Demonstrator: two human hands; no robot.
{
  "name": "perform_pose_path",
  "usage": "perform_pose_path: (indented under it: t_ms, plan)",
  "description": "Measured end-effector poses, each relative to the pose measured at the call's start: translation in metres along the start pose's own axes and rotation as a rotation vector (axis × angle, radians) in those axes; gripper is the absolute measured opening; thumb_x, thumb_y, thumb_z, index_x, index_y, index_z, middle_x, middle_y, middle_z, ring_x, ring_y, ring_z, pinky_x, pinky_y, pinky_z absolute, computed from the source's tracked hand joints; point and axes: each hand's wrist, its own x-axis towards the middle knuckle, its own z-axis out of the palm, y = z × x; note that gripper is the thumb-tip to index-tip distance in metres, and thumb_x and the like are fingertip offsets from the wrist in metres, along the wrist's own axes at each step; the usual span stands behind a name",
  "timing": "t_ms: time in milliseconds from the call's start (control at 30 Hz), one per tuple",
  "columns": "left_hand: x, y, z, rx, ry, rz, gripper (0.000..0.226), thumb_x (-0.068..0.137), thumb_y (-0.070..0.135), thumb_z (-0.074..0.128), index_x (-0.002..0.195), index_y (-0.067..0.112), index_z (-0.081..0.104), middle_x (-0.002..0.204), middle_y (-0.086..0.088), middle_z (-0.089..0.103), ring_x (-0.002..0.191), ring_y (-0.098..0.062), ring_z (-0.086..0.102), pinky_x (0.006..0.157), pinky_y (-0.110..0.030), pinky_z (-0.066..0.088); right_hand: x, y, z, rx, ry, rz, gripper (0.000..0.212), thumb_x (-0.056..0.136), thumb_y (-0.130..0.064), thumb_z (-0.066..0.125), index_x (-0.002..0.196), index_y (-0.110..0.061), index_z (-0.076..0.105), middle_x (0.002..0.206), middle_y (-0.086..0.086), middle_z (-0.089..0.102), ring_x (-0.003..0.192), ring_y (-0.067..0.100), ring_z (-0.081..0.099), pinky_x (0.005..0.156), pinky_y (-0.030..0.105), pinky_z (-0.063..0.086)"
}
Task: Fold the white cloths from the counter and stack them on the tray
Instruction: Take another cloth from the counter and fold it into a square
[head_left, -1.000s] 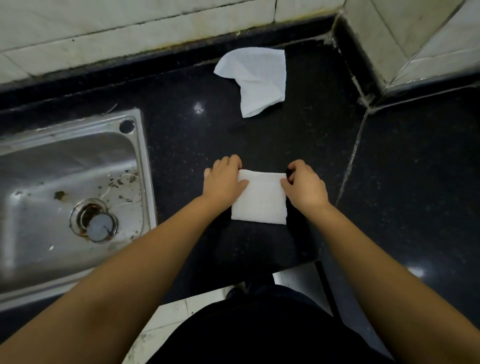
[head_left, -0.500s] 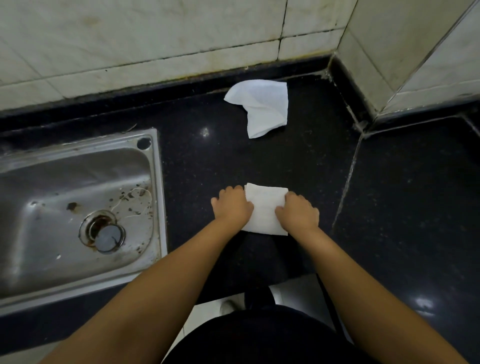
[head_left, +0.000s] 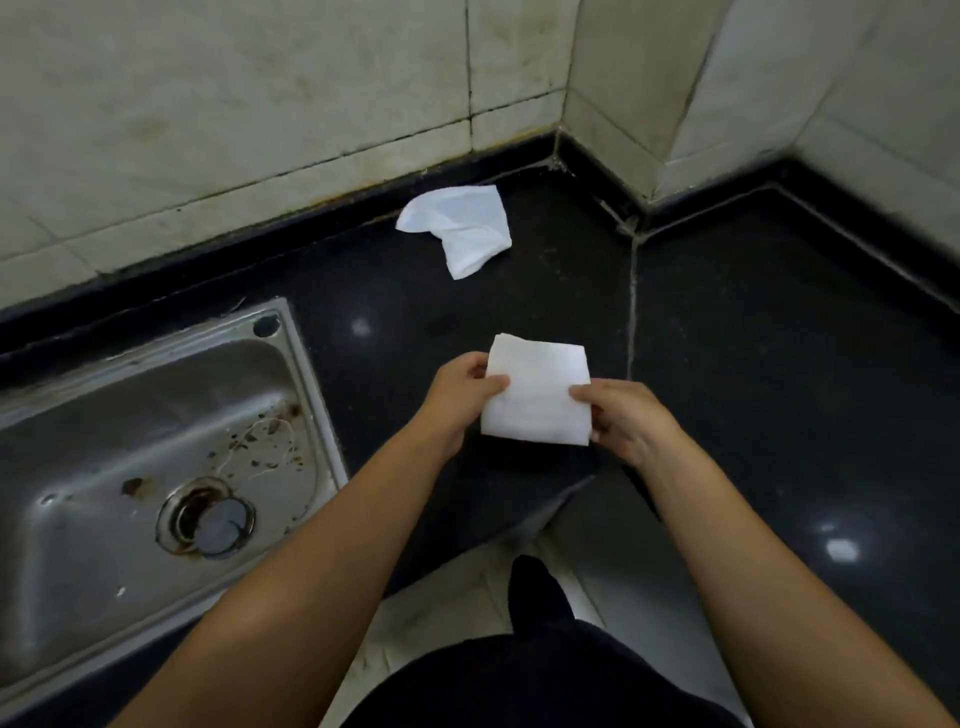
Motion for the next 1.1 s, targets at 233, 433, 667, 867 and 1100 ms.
perform_pose_path:
  t_ms: [233, 433, 667, 867, 1100]
  plan:
    - [-0.082, -0.033, 0.042, -0.011, -0.379, 0.058, 0.017, 0.089, -0.001, 0.054, 0.103, 0.008, 0.059, 0.094, -0.004, 0.067, 0.081, -0.015, 0.065, 0.069, -0.029, 0.055, -0.111, 0.095, -0.051, 0.340, 0.193, -0.071, 0.007, 0.092, -0.010, 0.056, 0.087, -0.013, 0.061, 0.080, 0.005, 0.063, 0.068, 0.017, 0.059, 0.055, 0.028, 0.048]
    - [-0.159, -0.062, 0.114, 0.049, -0.659, 0.012, 0.023, 0.091, -0.004, 0.050, 0.112, 0.003, 0.052, 0.093, -0.005, 0.064, 0.080, -0.016, 0.063, 0.068, -0.025, 0.056, -0.214, 0.172, -0.101, 0.560, 0.447, -0.247, 0.013, 0.094, -0.010, 0.052, 0.093, -0.015, 0.065, 0.090, 0.003, 0.069, 0.076, 0.017, 0.065, 0.056, 0.025, 0.052]
    - [-0.289, -0.114, 0.222, 0.226, -1.038, -0.007, 0.024, 0.091, -0.002, 0.052, 0.113, 0.004, 0.054, 0.091, -0.002, 0.066, 0.078, -0.013, 0.065, 0.058, -0.021, 0.055, -0.352, 0.287, -0.170, 0.779, 0.826, -0.398, 0.018, 0.095, -0.010, 0.051, 0.095, -0.017, 0.067, 0.098, 0.002, 0.071, 0.087, 0.016, 0.067, 0.072, 0.029, 0.054]
    - [-0.458, -0.196, 0.311, 0.306, -1.299, -0.042, 0.019, 0.091, -0.001, 0.051, 0.105, 0.009, 0.057, 0.091, -0.001, 0.066, 0.076, -0.012, 0.065, 0.059, -0.022, 0.053, -0.503, 0.410, -0.233, 0.836, 1.139, -0.412, 0.017, 0.095, -0.009, 0.050, 0.094, -0.012, 0.067, 0.093, 0.004, 0.070, 0.082, 0.018, 0.066, 0.073, 0.030, 0.053]
    - [-0.648, -0.271, 0.390, 0.369, -1.494, -0.057, 0.015, 0.091, -0.002, 0.051, 0.095, 0.011, 0.058, 0.090, -0.002, 0.064, 0.075, -0.015, 0.062, 0.052, -0.018, 0.053, -0.659, 0.527, -0.304, 0.907, 1.372, -0.402, 0.013, 0.095, -0.010, 0.052, 0.097, -0.014, 0.064, 0.093, 0.003, 0.068, 0.078, 0.016, 0.064, 0.059, 0.022, 0.052]
